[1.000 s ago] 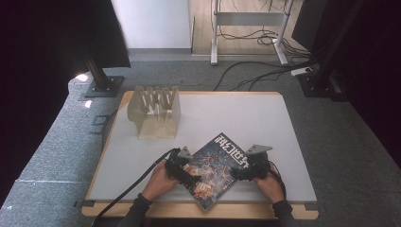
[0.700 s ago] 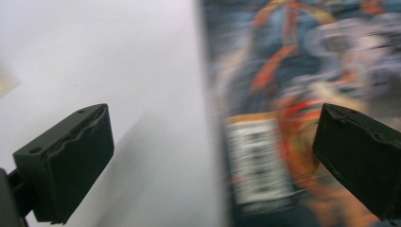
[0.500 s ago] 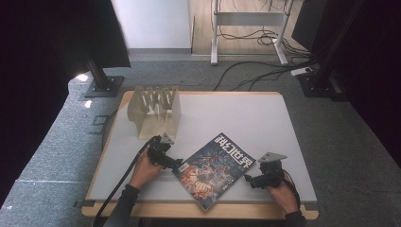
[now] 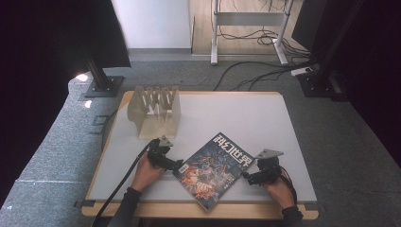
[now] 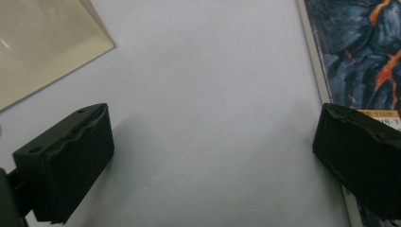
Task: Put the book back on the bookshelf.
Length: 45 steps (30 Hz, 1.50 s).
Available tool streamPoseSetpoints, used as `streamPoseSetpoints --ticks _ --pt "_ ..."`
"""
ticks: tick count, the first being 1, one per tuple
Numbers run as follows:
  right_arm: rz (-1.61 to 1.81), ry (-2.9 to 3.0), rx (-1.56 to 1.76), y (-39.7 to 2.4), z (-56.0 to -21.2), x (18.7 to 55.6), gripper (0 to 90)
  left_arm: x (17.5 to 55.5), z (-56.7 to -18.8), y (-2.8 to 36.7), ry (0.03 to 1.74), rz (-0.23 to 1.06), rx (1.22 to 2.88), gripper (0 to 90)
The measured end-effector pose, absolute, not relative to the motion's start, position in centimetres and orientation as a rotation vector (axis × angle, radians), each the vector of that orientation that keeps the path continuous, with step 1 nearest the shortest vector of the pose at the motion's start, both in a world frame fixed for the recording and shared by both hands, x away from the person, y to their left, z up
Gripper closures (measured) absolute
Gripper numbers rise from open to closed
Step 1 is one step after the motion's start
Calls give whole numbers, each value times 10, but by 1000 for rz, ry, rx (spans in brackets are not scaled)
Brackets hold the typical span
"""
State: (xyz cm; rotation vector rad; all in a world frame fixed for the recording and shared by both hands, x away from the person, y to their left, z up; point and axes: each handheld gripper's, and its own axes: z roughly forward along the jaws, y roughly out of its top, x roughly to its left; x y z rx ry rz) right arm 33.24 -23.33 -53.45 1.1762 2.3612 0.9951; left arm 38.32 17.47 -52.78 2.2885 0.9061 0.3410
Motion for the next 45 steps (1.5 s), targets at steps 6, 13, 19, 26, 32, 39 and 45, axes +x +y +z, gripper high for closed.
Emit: streamPoseSetpoints --ticks 6,13,19,26,32,39,45 --pt "988 2325 1208 -235 -535 344 0 372 -527 171 868 321 2310 0" --pt "976 2294 1245 -237 -535 364 0 354 -527 163 817 298 2331 0" --pt "966 2275 1269 -236 -535 380 0 341 -528 155 773 281 2333 0" --pt "936 2257 1285 -228 -534 400 0 327 -529 144 721 267 2337 0" --pt "940 2229 1301 -218 -535 415 0 317 -529 135 687 253 2345 0" --pt "941 2211 1305 -206 -535 429 19 312 -529 125 666 238 2354 0" --pt "939 2240 1276 -206 -533 429 41 322 -528 132 685 246 2356 0"
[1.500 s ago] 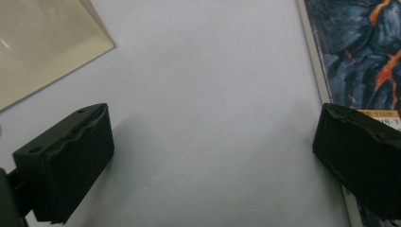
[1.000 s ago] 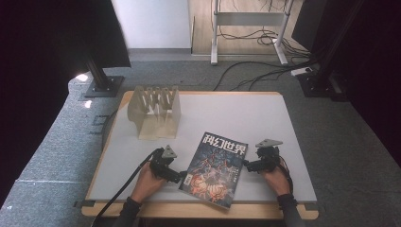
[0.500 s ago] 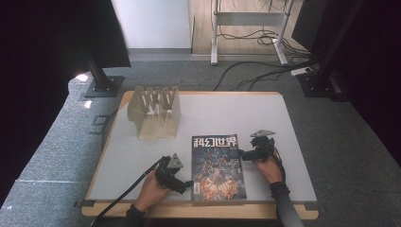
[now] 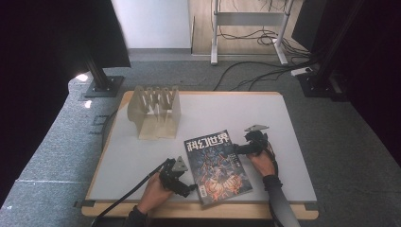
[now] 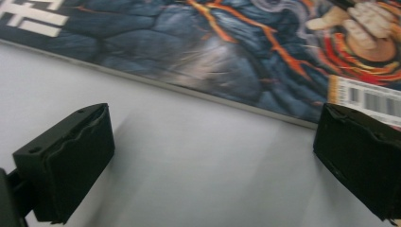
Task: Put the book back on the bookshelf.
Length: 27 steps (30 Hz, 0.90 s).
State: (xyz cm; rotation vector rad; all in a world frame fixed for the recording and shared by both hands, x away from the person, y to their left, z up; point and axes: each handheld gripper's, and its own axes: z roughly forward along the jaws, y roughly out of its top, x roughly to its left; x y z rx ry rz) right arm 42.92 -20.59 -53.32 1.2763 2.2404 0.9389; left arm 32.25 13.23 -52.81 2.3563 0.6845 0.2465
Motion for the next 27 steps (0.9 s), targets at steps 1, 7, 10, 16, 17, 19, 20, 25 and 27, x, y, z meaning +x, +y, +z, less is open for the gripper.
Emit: streamPoseSetpoints --ticks 1,7,10,16,17,19,20,25,27 --pt "919 2249 1254 -206 -532 428 40 326 -528 135 700 253 2351 0" --pt "1011 2271 1246 -212 -511 427 58 350 -529 141 785 287 2321 0" --pt "1064 2307 1252 -205 -507 427 74 352 -529 138 782 289 2323 0" --pt "1090 2397 1226 -177 -513 432 128 352 -529 138 785 290 2321 0" --pt "1090 2397 1226 -177 -513 432 128 352 -529 138 785 290 2321 0" --pt "1101 2412 1255 -167 -517 437 158 352 -529 138 785 290 2321 0" --pt "1112 2415 1259 -165 -519 439 172 352 -529 138 785 290 2321 0" --pt "1154 2419 1340 -163 -522 440 275 352 -529 138 786 289 2321 0" --pt "1192 2413 1386 -164 -522 438 278 352 -529 138 786 288 2320 0"
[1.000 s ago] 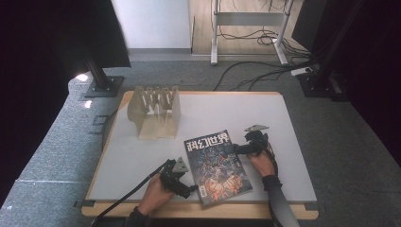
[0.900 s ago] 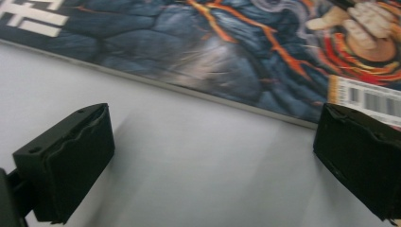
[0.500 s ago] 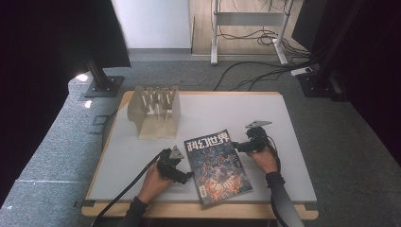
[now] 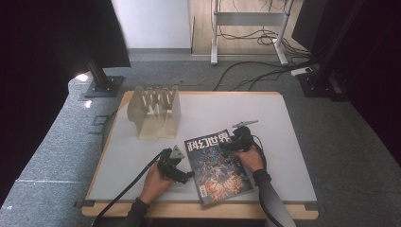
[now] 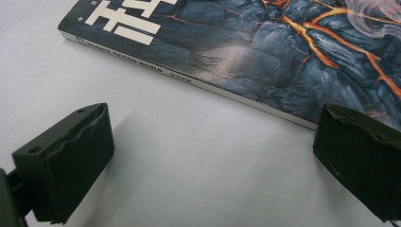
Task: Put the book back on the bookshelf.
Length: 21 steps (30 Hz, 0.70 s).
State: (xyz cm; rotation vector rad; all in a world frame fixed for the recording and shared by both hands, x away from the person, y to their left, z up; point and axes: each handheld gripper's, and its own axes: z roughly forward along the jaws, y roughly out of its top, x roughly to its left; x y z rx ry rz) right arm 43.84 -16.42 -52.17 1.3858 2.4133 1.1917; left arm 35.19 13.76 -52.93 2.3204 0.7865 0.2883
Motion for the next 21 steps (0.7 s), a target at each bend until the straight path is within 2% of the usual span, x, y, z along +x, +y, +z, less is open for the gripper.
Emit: streamPoseSetpoints --ticks 5,13,21 --pt "1195 2414 1425 -167 -520 434 298 352 -529 138 787 286 2320 0" --pt "1270 2409 1359 -179 -505 416 427 352 -529 138 787 286 2320 0" --pt "1282 2410 1387 -176 -509 432 449 352 -529 138 785 288 2321 0"
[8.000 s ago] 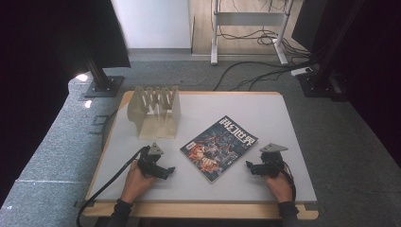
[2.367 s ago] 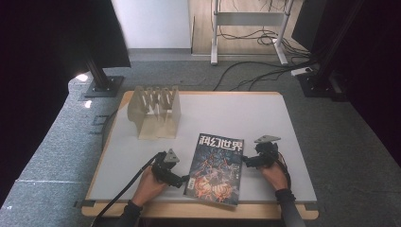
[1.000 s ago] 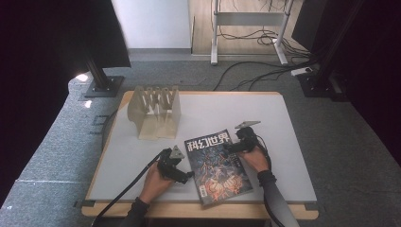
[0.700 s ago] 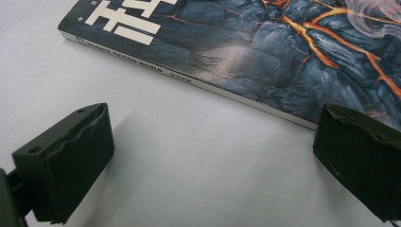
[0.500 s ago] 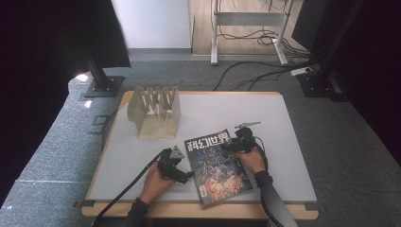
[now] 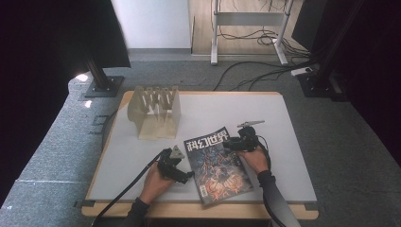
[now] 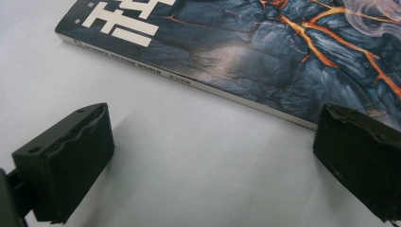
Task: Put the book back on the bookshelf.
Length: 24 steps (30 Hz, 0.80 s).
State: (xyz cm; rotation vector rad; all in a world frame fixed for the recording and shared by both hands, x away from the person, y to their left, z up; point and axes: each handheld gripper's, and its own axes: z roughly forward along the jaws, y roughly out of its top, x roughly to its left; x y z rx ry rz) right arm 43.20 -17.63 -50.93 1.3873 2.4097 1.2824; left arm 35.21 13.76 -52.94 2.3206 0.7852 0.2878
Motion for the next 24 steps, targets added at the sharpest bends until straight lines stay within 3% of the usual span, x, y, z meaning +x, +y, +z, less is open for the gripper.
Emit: streamPoseSetpoints --ticks 5,14,24 --pt "1319 2389 1455 -176 -523 445 456 352 -529 138 785 288 2320 0" --pt "1338 2442 1449 -186 -522 427 483 352 -529 137 785 288 2320 0" --pt "1309 2390 1440 -174 -525 450 498 352 -530 137 785 289 2321 0"
